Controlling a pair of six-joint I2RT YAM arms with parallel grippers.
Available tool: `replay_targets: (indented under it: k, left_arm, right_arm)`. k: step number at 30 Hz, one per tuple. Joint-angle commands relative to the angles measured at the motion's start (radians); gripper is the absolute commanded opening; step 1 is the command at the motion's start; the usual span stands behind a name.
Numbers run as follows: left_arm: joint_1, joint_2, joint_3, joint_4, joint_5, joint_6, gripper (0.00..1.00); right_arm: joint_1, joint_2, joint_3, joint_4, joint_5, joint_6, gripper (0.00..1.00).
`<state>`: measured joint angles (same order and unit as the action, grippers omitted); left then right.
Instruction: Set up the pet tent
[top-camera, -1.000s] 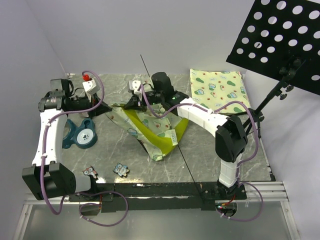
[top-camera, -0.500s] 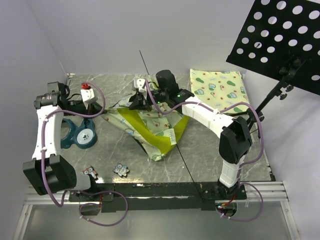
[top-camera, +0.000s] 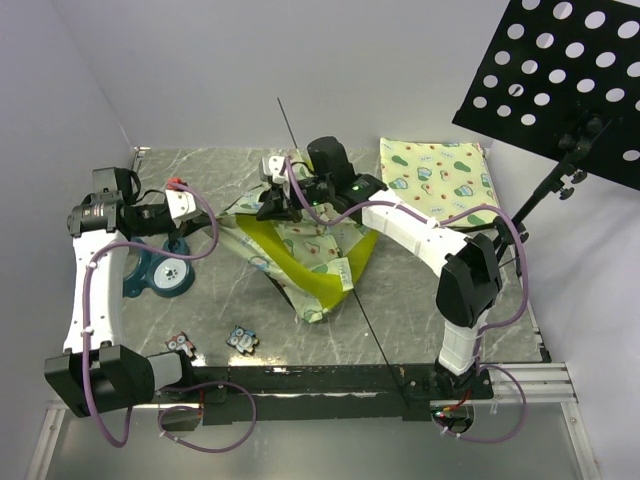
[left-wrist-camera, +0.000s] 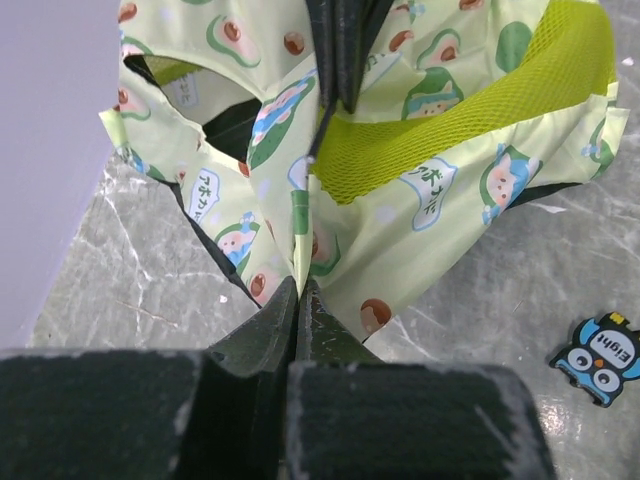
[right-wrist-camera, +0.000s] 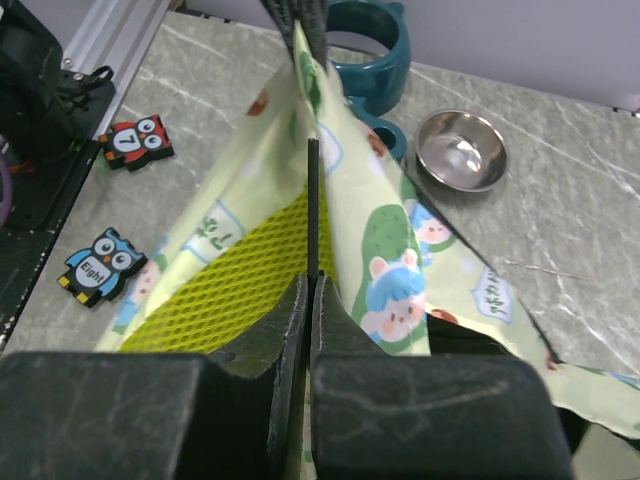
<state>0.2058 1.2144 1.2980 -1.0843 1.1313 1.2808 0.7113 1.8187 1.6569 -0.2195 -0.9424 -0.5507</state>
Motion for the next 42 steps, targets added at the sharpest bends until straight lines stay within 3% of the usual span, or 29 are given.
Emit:
replay_targets:
  k: [1,27,42]
  left_arm:
    - [-0.005,-0.029,-0.011,0.043,-0.005,0.031,0.04]
    - [-0.049,-0.072,-0.063,-0.012,-0.102,0.244,0.02]
    - [-0.052,-0.073,-0.051,-0.009,-0.093,0.264,0.01]
  right_arm:
    - [0.016,-0.007,0.063,-0.011,-0.021,-0.026,0.00]
    - [0.042,0.011,0.095,-0.031,-0.004,0.011,0.00]
    - [0.050,0.053,0.141,-0.116,0.042,-0.035,0.00]
